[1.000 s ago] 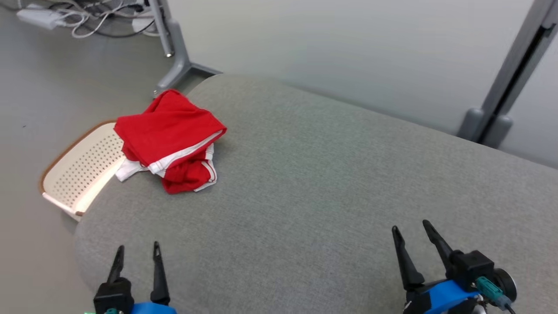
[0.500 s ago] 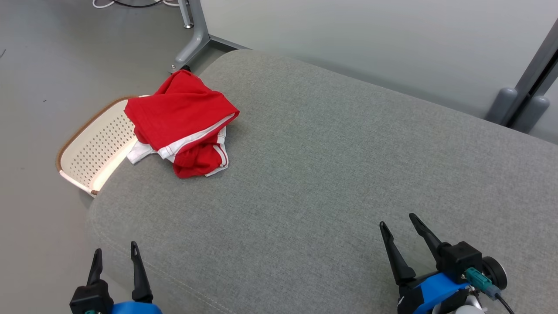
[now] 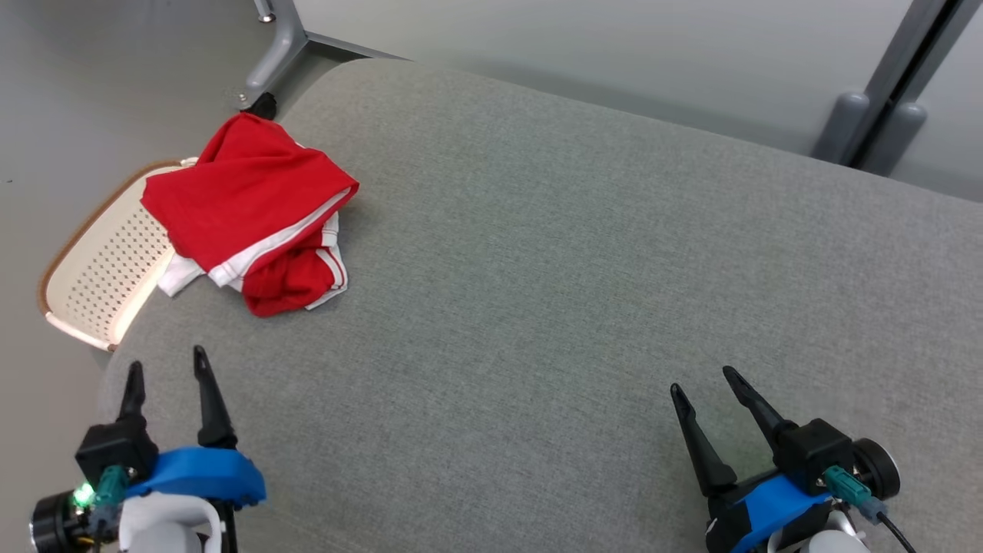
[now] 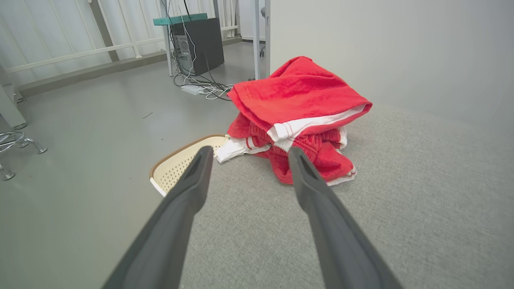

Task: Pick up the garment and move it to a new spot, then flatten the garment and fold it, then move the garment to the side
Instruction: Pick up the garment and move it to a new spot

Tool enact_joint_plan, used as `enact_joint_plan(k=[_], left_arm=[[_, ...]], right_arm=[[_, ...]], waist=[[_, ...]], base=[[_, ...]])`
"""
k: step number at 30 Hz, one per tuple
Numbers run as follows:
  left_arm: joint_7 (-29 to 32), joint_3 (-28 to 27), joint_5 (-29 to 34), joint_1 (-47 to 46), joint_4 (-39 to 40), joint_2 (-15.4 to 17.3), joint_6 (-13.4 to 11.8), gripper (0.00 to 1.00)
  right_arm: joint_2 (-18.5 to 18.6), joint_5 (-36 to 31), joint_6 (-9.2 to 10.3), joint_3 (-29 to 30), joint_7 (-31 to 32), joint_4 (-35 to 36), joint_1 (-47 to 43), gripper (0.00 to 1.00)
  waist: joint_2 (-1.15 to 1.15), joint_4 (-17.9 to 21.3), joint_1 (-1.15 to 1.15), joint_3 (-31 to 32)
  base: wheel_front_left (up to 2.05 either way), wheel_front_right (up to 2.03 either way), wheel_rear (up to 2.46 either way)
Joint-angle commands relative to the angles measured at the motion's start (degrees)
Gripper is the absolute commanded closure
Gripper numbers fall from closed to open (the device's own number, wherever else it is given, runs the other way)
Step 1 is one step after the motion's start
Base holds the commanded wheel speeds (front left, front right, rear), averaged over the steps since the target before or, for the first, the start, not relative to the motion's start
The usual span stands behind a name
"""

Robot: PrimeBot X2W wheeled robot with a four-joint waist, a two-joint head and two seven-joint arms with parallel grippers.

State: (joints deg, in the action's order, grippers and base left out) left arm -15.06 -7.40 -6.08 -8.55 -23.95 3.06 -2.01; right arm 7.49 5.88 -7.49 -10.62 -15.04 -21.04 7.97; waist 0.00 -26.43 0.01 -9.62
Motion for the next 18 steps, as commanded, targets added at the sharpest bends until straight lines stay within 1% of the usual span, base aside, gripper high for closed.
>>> enact_joint_plan(k=[1,5,9,11,14,18], left_arm=[[-0.18,-1.07,0.34,-2.38,-1.07,1.08,0.29,0.0],[-0.17,-2.07,1.43,-7.58,-4.63,3.14,1.46,0.0],[-0.18,-3.87,0.98,-12.39,-9.71,5.39,2.21,0.0],[-0.17,-3.8,1.55,-14.09,-11.95,6.18,2.67,0.0],[-0.17,-3.75,2.09,-17.02,-13.99,7.3,2.94,0.0],[-0.18,-3.4,2.71,-20.43,-16.54,7.88,2.51,0.0]], right_arm=[[0.74,0.18,-0.01,-0.57,-0.21,0.48,0.7,0.0],[2.13,0.42,-0.01,-1.29,-0.21,1.31,1.63,0.0],[3.24,0.8,-0.01,-2.07,-0.21,1.62,2.28,0.0],[3.8,0.92,-0.01,-2.36,-0.21,1.81,2.61,0.0],[4.89,1.08,-0.01,-2.71,-0.21,2.11,2.89,0.0],[6.34,1.48,-0.01,-2.77,-0.21,2.63,3.93,0.0]], waist=[[0.0,0.67,-0.01,-0.6],[0.0,2.49,-0.01,-2.38],[0.0,4.54,-0.01,-4.35],[0.0,5.46,-0.01,-5.42],[0.0,6.76,-0.01,-7.27],[0.0,8.19,-0.01,-9.97]], base=[[0.0,0.0,0.0],[0.0,0.0,0.0],[0.0,0.0,0.0],[0.0,0.0,0.0],[0.0,0.0,0.0],[0.0,0.0,0.0]])
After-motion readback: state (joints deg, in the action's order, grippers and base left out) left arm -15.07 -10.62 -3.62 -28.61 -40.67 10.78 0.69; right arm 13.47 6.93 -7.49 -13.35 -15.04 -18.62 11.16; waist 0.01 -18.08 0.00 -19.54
